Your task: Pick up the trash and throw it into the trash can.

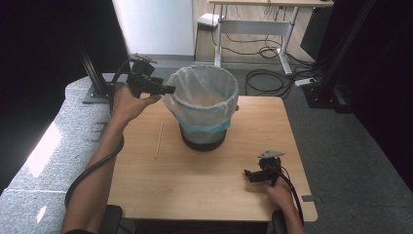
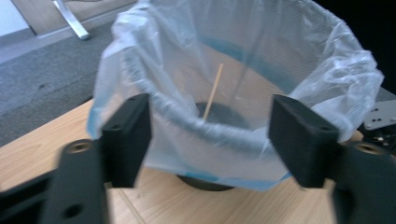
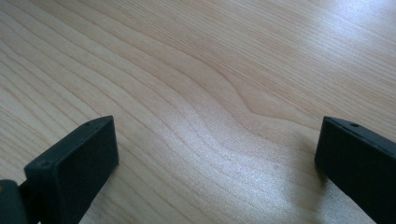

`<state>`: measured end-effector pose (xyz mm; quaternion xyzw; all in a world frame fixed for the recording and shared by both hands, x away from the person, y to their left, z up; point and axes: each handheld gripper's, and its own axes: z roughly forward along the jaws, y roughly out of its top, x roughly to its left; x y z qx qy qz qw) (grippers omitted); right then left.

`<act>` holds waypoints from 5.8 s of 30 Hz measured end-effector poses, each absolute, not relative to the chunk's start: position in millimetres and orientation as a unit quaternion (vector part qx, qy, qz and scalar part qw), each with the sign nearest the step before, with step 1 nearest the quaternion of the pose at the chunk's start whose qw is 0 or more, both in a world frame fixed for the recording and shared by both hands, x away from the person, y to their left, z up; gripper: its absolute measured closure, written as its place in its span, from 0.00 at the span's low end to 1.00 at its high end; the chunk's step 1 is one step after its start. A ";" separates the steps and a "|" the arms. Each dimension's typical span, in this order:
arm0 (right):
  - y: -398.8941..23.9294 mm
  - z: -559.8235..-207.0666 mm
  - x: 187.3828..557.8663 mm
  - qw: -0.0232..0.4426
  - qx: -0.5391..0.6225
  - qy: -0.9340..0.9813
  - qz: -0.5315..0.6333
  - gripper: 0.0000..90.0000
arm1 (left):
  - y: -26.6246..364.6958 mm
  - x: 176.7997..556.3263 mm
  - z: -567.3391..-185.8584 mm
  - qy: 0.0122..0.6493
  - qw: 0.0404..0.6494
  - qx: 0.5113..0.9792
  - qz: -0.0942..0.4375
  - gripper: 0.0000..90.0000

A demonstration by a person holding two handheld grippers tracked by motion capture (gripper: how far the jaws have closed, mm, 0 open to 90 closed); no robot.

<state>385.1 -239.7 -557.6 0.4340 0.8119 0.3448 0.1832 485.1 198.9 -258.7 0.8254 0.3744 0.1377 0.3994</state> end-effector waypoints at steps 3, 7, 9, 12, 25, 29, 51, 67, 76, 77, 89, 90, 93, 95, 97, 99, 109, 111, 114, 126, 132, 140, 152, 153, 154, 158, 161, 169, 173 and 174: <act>-239.7 -557.6 385.1 0.183 0.434 0.812 0.345 0.00 | 216.3 479.6 -267.1 0.394 0.399 0.816 0.142 0.19; -239.7 -557.6 385.1 0.183 0.434 0.812 0.345 0.00 | 230.2 474.6 -276.4 0.398 0.400 0.813 0.142 0.17; -239.7 -557.6 385.1 0.183 0.434 0.812 0.345 0.00 | 238.6 471.9 -284.6 0.404 0.400 0.810 0.142 0.17; -239.6 -557.7 385.1 0.183 0.434 0.812 0.345 0.00 | 249.5 468.2 -299.4 0.413 0.400 0.806 0.144 0.17; -239.4 -557.6 384.8 0.183 0.436 0.811 0.345 0.00 | 274.1 461.7 -392.9 0.458 0.388 0.787 0.143 0.17; -239.3 -557.6 384.8 0.183 0.436 0.811 0.345 0.00 | 276.9 459.8 -422.3 0.467 0.388 0.781 0.147 0.17; -239.3 -557.8 384.9 0.183 0.435 0.811 0.346 0.00 | 260.9 445.9 -541.5 0.487 0.343 0.789 0.150 0.27; -239.3 -557.8 384.9 0.183 0.436 0.811 0.346 0.00 | 272.6 439.9 -542.5 0.492 0.337 0.781 0.185 0.94; -239.3 -557.7 384.9 0.183 0.436 0.811 0.345 0.00 | 279.4 445.9 -540.1 0.510 0.348 0.773 0.147 0.96; -239.3 -557.7 384.9 0.183 0.436 0.811 0.345 0.00 | 279.5 446.6 -539.8 0.511 0.347 0.773 0.146 0.96; -239.3 -557.8 384.9 0.183 0.435 0.811 0.346 0.00 | 281.0 450.7 -520.9 0.507 0.353 0.775 0.136 0.96; -239.4 -557.7 385.0 0.184 0.435 0.811 0.345 0.00 | 281.6 450.8 -518.4 0.507 0.355 0.774 0.134 0.96; -239.3 -557.7 384.9 0.183 0.435 0.811 0.345 0.00 | 284.0 451.5 -511.0 0.508 0.357 0.773 0.128 0.96; -239.2 -557.7 384.9 0.183 0.436 0.811 0.345 0.00 | 285.9 451.8 -506.2 0.508 0.356 0.774 0.125 0.96; -239.2 -557.7 384.9 0.183 0.436 0.811 0.345 0.00 | 288.0 452.0 -501.4 0.509 0.356 0.774 0.121 0.96; -239.1 -557.7 384.8 0.183 0.436 0.811 0.346 0.00 | 290.3 452.0 -496.0 0.510 0.356 0.774 0.119 0.96; -239.2 -557.7 384.8 0.183 0.436 0.811 0.345 0.00 | 306.5 450.9 -461.1 0.511 0.365 0.770 0.115 0.96; -239.3 -557.6 384.8 0.183 0.436 0.811 0.345 0.00 | 309.8 451.2 -453.8 0.510 0.364 0.771 0.115 0.96; -239.2 -557.6 384.8 0.183 0.436 0.811 0.345 0.00 | 314.2 452.1 -442.5 0.512 0.367 0.768 0.114 0.96; -239.2 -557.6 384.8 0.183 0.436 0.811 0.345 0.00 | 324.6 459.2 -389.8 0.513 0.369 0.764 0.128 0.96; -239.2 -557.6 384.8 0.183 0.436 0.811 0.345 0.00 | 328.2 463.2 -364.2 0.514 0.368 0.763 0.133 0.96; -239.3 -557.6 384.9 0.183 0.435 0.811 0.345 0.00 | 331.3 464.6 -326.2 0.511 0.368 0.763 0.146 0.96; -239.4 -557.6 385.0 0.184 0.434 0.812 0.345 0.00 | 319.3 463.4 -278.3 0.488 0.381 0.771 0.148 0.96; -239.4 -557.6 385.0 0.184 0.434 0.812 0.345 0.00 | 317.4 463.2 -274.6 0.485 0.383 0.772 0.148 0.96; -239.4 -557.6 385.0 0.183 0.435 0.811 0.345 0.00 | 315.5 462.9 -271.1 0.482 0.385 0.773 0.147 0.96; -239.4 -557.6 385.0 0.184 0.435 0.812 0.345 0.00 | 306.4 462.2 -257.9 0.468 0.396 0.777 0.142 0.96; -239.4 -557.6 385.0 0.183 0.435 0.812 0.345 0.00 | 298.2 461.5 -249.4 0.457 0.403 0.781 0.139 0.96; -239.4 -557.7 385.0 0.183 0.434 0.811 0.345 0.00 | 265.1 465.2 -242.4 0.423 0.413 0.798 0.119 0.96; -239.2 -557.6 384.7 0.183 0.435 0.812 0.344 0.00 | 243.5 471.4 -248.2 0.407 0.409 0.809 0.109 0.96; -239.2 -557.6 384.7 0.183 0.435 0.812 0.344 0.00 | 238.0 473.2 -250.3 0.404 0.409 0.811 0.105 0.96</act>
